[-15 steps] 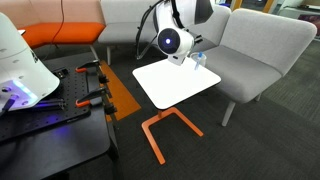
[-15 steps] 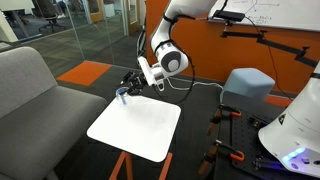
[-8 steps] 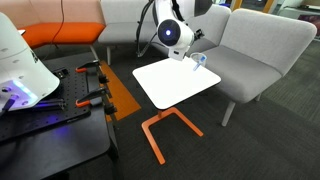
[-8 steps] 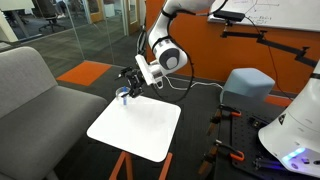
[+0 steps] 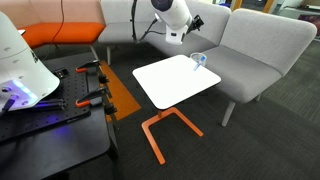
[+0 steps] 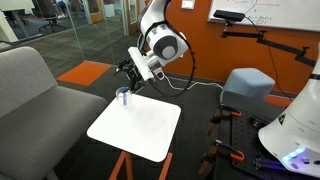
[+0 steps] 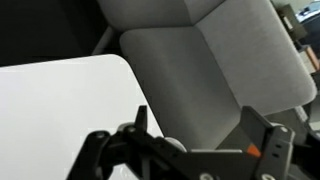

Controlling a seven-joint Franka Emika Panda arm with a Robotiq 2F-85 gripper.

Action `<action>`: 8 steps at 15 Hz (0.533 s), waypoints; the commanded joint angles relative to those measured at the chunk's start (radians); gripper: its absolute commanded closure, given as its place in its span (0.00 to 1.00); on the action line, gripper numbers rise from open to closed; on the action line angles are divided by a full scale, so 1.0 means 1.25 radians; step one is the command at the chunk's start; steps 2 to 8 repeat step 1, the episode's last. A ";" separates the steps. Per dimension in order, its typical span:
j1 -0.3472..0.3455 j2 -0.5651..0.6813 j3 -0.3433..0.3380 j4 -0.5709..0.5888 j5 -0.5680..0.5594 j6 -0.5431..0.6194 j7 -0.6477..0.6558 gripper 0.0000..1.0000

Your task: Put the marker into the glass.

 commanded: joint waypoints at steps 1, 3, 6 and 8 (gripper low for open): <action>0.042 -0.038 -0.005 -0.017 -0.044 0.133 0.040 0.00; 0.042 -0.038 -0.005 -0.017 -0.044 0.133 0.040 0.00; 0.042 -0.038 -0.005 -0.017 -0.044 0.133 0.040 0.00; 0.042 -0.038 -0.005 -0.017 -0.044 0.133 0.040 0.00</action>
